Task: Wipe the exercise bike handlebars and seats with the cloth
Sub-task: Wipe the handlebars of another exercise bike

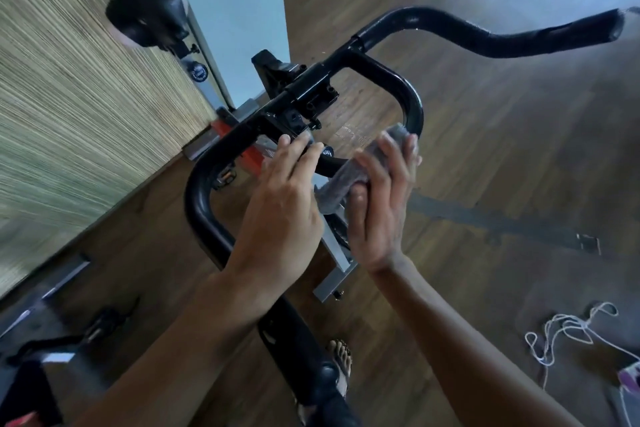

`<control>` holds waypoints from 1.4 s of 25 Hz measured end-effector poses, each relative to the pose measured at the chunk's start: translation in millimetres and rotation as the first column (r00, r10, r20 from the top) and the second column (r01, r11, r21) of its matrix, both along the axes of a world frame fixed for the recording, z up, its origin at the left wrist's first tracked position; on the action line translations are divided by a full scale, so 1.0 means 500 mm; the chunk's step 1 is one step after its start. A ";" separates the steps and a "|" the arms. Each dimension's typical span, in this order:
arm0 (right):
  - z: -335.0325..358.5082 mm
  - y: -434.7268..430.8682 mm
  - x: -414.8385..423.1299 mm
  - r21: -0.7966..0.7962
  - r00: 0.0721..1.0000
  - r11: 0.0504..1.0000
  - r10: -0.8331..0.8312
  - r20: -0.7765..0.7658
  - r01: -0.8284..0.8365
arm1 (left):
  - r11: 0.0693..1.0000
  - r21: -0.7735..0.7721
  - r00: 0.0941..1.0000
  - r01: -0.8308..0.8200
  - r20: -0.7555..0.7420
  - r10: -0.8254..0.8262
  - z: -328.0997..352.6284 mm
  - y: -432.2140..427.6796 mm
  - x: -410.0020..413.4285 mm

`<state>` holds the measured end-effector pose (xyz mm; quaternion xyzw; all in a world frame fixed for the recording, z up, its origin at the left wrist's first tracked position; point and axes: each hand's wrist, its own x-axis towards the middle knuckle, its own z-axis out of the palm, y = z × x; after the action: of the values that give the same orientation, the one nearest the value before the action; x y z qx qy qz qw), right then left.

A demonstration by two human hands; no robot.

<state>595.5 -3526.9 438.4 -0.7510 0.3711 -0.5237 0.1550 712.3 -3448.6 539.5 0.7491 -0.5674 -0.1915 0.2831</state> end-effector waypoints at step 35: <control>0.015 -0.290 -0.134 -0.112 0.619 0.611 0.753 -0.224 -0.784 | 0.670 -0.284 0.681 -0.686 0.073 0.729 -0.073 -0.134 -0.295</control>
<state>528.4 -3671.9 445.9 -0.8870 -0.0313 -0.3805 0.2599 564.7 -3515.4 503.1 0.8859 -0.2724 0.0702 0.3688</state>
